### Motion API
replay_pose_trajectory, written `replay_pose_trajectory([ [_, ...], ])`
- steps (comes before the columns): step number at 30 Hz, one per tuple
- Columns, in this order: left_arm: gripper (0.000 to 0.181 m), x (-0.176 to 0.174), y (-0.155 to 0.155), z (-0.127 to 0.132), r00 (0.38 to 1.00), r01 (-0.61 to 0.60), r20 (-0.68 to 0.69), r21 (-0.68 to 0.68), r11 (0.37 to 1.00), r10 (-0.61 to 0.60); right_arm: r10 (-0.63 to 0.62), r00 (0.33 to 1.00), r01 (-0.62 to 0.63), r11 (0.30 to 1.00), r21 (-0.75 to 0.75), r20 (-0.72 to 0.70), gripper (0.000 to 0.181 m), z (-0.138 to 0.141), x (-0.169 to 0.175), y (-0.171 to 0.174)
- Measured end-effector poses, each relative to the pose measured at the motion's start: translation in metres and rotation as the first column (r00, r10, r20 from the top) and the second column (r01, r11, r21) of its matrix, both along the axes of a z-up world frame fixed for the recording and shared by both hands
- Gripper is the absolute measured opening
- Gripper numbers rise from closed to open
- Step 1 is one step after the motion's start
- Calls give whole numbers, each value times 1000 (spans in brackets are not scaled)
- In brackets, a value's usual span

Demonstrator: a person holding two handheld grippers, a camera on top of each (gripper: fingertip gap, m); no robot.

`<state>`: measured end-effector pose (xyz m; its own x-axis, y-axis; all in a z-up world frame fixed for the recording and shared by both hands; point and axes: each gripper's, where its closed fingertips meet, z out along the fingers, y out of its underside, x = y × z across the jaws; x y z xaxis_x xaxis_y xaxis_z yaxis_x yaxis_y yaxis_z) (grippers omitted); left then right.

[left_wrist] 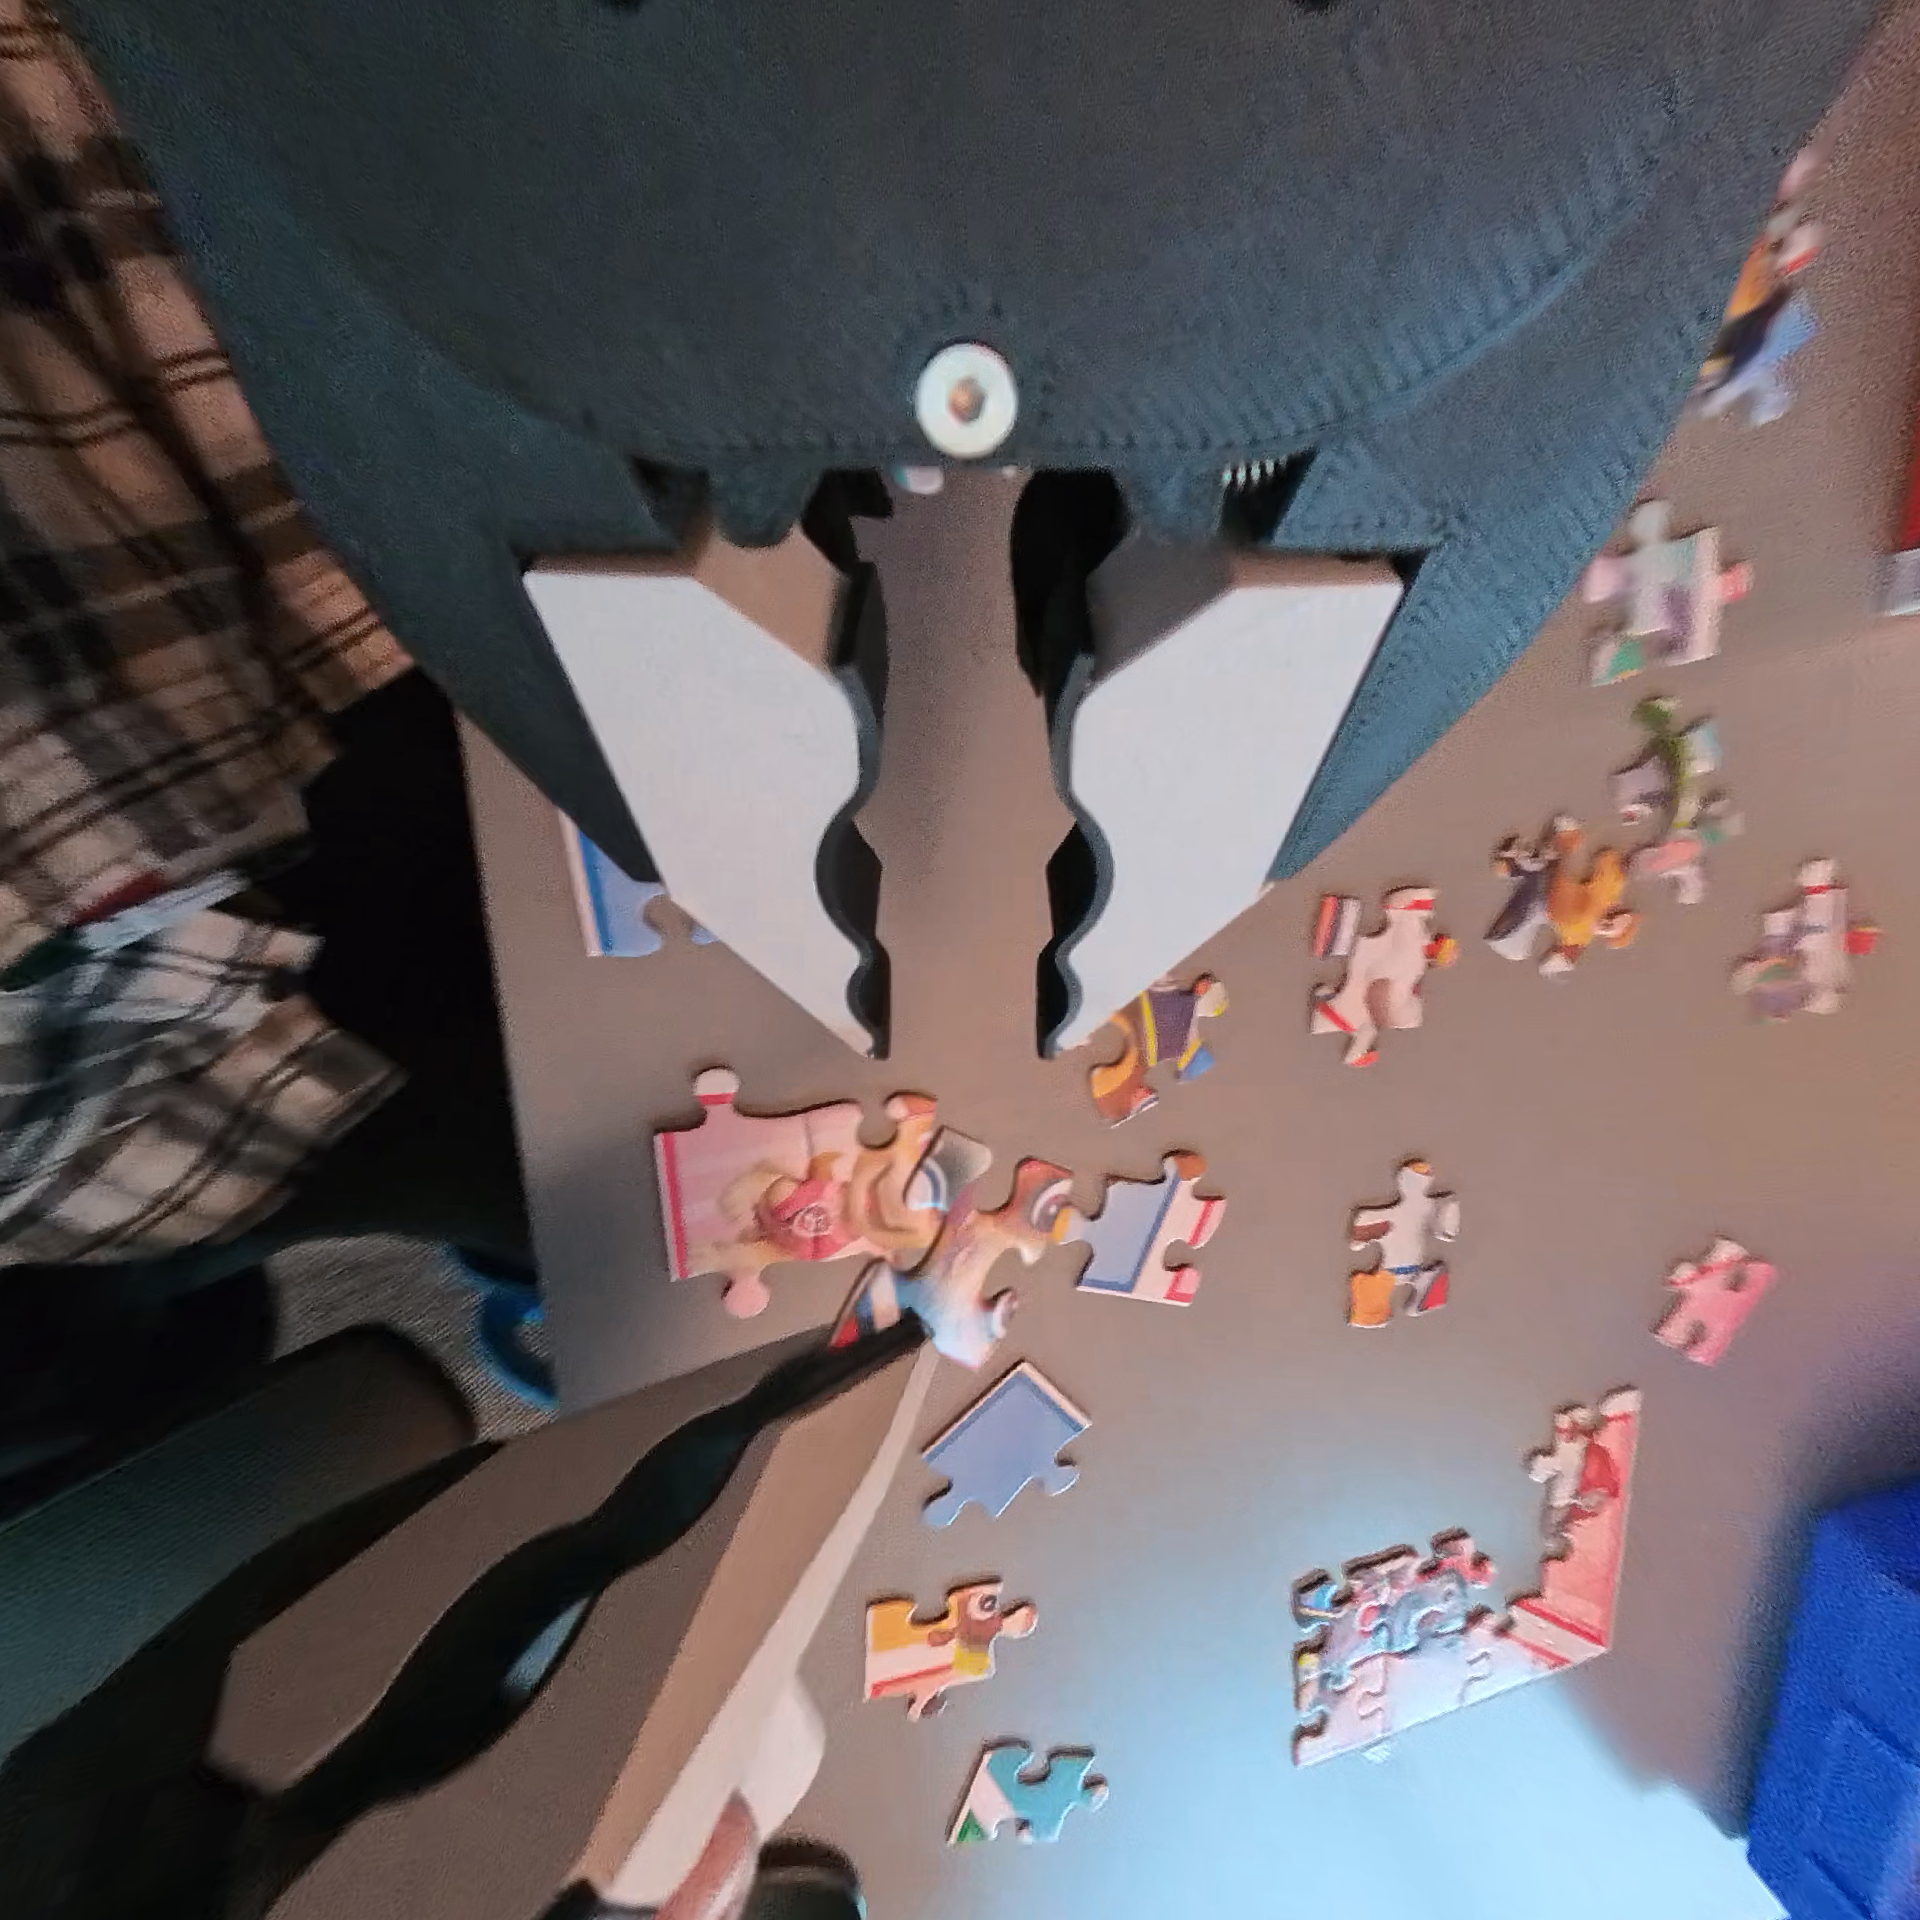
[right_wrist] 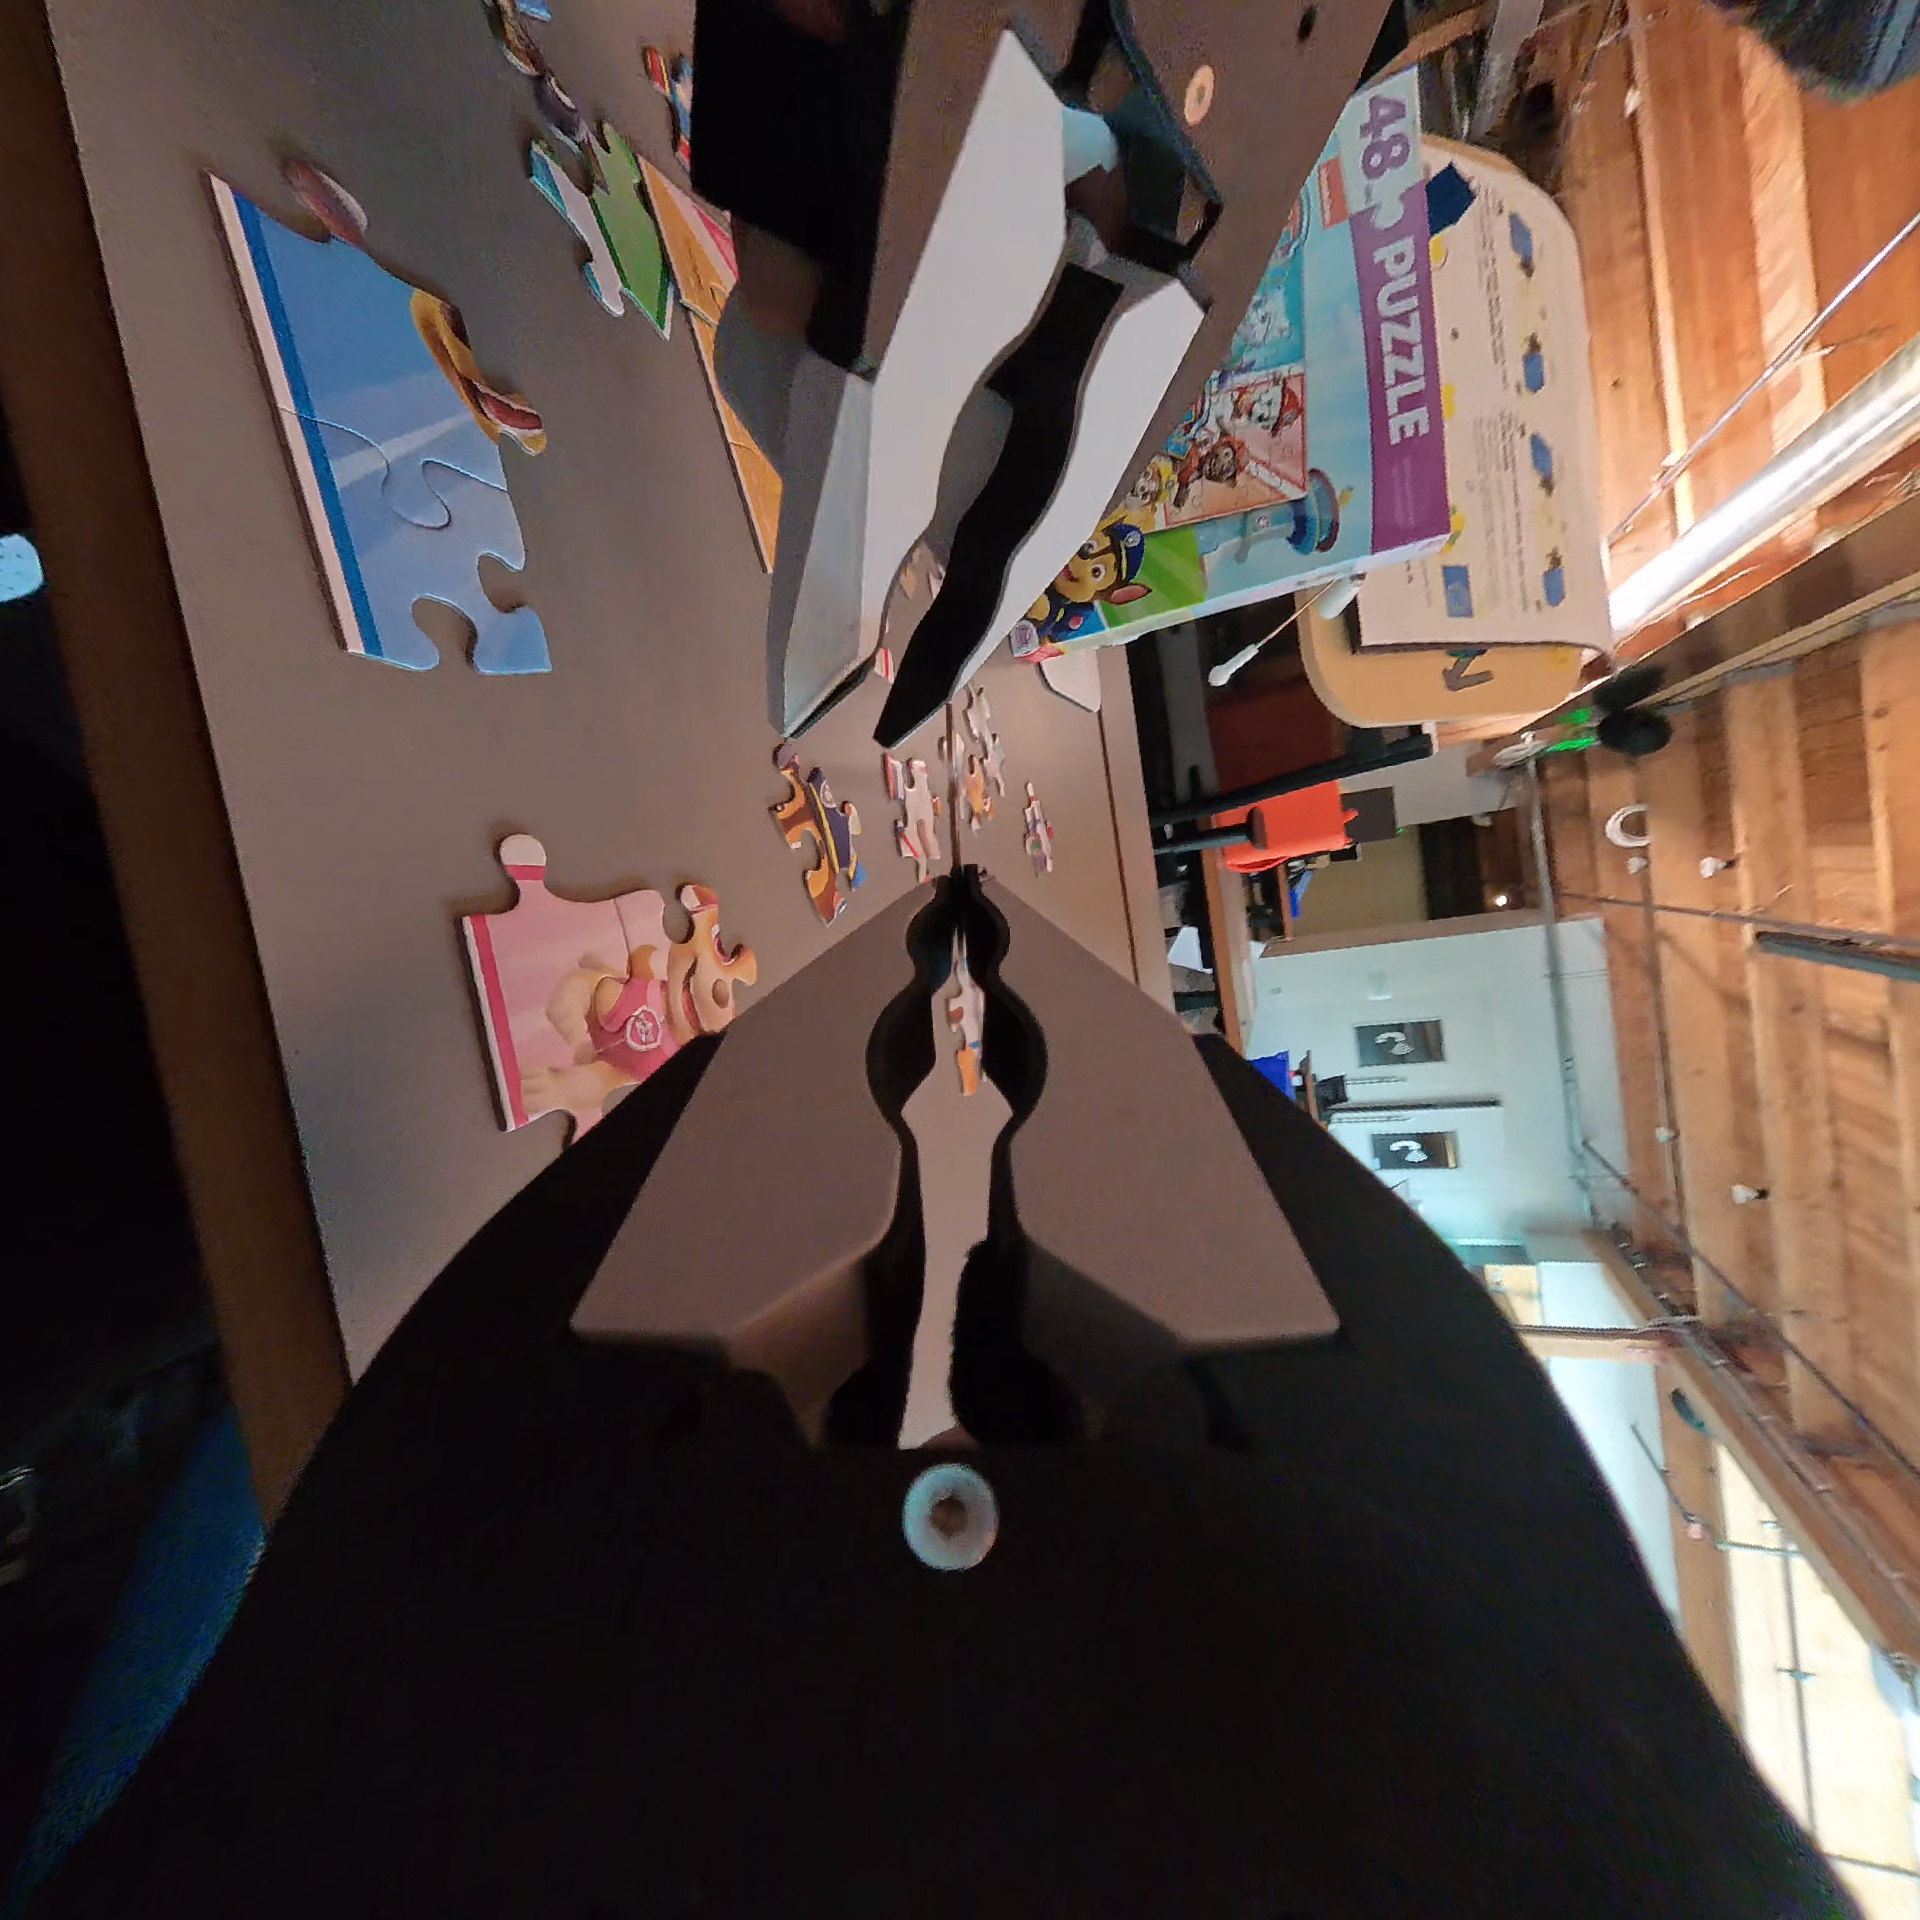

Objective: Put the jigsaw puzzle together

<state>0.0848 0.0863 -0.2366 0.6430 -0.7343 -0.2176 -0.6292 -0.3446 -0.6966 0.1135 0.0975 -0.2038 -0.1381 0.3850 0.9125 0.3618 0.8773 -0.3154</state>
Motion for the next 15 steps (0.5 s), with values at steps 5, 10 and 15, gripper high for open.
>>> replay_pose_trajectory([
  [5, 29, 17, -12, 17, 934, 54, 357, -169, 984, 10, 20, 999, -18, 998, 59, -29, 0, 6, 3, -1],
  [10, 26, 24, -19, 29, 797, 104, 596, -290, 951, 94, 64, 997, -60, 993, 101, -37, 0, 6, 3, -11],
  [15, 13, 25, -21, 36, 687, 129, 711, -318, 939, 147, 108, 993, -101, 984, 145, -44, 0, 7, -4, -20],
])
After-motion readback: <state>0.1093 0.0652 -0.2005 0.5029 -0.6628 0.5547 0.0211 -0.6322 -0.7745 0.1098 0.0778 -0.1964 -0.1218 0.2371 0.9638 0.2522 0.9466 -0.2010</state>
